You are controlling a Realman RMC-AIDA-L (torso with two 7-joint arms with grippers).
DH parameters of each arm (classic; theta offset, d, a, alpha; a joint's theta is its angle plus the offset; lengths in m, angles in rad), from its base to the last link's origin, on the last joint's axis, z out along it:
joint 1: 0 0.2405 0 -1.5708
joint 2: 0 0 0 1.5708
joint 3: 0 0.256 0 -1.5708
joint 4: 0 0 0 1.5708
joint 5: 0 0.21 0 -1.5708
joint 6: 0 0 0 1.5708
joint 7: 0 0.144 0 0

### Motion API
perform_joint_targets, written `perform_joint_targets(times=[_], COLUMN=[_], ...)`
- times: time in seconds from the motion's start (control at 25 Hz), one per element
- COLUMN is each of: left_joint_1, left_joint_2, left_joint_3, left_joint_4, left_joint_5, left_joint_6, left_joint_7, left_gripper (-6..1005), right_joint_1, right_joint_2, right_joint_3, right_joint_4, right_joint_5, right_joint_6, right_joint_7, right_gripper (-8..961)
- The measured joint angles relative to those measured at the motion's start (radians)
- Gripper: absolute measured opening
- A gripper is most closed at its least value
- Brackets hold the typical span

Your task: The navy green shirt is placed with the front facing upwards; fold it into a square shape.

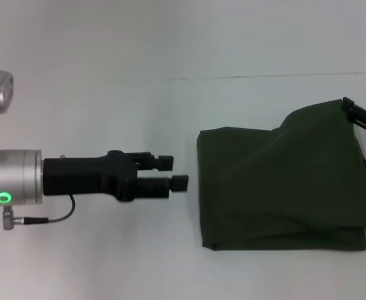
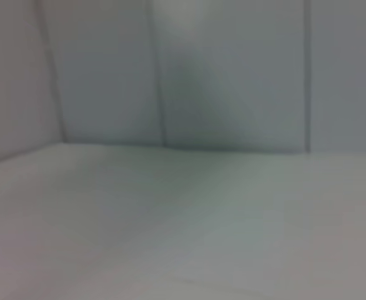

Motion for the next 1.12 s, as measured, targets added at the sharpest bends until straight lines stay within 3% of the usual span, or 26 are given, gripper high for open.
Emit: perform_joint_targets(times=[0.12,0.28,0.4,0.6,1.12], left_joint_1=[0.000,-0.011,-0.026,-0.075,-0.163], left_joint_2=[-0.006,-0.013,-0.015,-0.024,-0.048], left_joint_3=[0.009,0.041,0.117,0.232,0.271], left_joint_4=[-0.003,-0.012,-0.023,-0.074,-0.177], left_joint_5=[0.000,0.009,0.015,0.056,0.066], left_joint_6=[-0.079,-0.178,-0.276,-0.415,-0.574], left_joint_7=[-0.065,-0.181,-0.319,-0.522,-0.679], left_gripper=[725,724,724,723,726], right_joint_1=[-0.034,-0.072,-0.091,-0.107,-0.105], right_joint_2=[0.000,0.001,0.001,0.003,0.003], right_joint_3=[-0.001,0.004,0.006,0.009,0.010], right_joint_4=[-0.006,-0.008,-0.008,-0.005,-0.001], right_joint_5=[0.009,0.019,0.022,0.022,0.022], right_joint_6=[-0.126,-0.177,-0.180,-0.197,-0.244], right_joint_7=[-0.077,-0.107,-0.107,-0.108,-0.110], right_gripper=[649,733,918,919,914])
